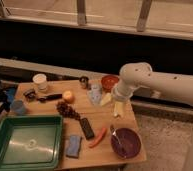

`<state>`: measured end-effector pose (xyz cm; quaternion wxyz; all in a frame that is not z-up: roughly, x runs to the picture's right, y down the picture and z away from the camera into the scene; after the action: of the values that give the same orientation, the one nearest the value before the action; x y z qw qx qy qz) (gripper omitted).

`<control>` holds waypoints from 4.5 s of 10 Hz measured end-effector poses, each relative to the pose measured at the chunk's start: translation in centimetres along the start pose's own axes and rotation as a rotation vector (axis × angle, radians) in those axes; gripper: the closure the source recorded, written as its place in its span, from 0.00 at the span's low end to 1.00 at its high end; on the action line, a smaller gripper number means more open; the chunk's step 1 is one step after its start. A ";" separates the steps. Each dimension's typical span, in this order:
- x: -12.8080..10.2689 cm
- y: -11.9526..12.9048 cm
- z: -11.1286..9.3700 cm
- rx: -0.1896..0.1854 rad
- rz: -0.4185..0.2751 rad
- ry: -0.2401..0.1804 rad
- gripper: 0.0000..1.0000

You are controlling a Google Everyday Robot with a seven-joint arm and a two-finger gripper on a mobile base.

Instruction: Place pepper in table surface

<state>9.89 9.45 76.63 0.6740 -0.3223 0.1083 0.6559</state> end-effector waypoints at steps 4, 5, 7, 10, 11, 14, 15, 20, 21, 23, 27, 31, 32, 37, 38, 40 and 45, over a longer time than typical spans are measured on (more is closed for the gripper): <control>1.1 1.1 1.5 -0.012 -0.033 0.053 0.20; 1.1 1.0 1.5 -0.012 -0.032 0.053 0.20; 1.0 1.3 1.6 -0.011 -0.038 0.055 0.20; 0.9 1.5 3.7 -0.019 -0.020 0.083 0.20; 1.1 1.8 4.6 -0.019 -0.018 0.097 0.20; 2.0 1.7 6.9 -0.015 -0.005 0.146 0.20; 2.5 1.8 7.5 -0.012 -0.004 0.164 0.20; 7.2 1.3 10.2 -0.036 0.055 0.264 0.20; 7.6 1.0 10.6 -0.040 0.067 0.274 0.20; 7.9 1.2 11.1 -0.039 0.081 0.287 0.20; 7.4 0.7 11.3 -0.022 0.113 0.272 0.20; 6.6 1.0 11.7 -0.021 0.114 0.257 0.20; 6.6 0.9 11.8 -0.020 0.117 0.258 0.24; 6.6 0.7 12.0 -0.026 0.125 0.261 0.48; 6.5 0.7 12.0 -0.026 0.124 0.261 0.48; 6.4 0.6 11.8 -0.027 0.122 0.255 0.48; 6.2 0.6 11.7 -0.034 0.120 0.253 0.69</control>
<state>6.76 21.20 81.94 0.6090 -0.4068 0.2001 0.6508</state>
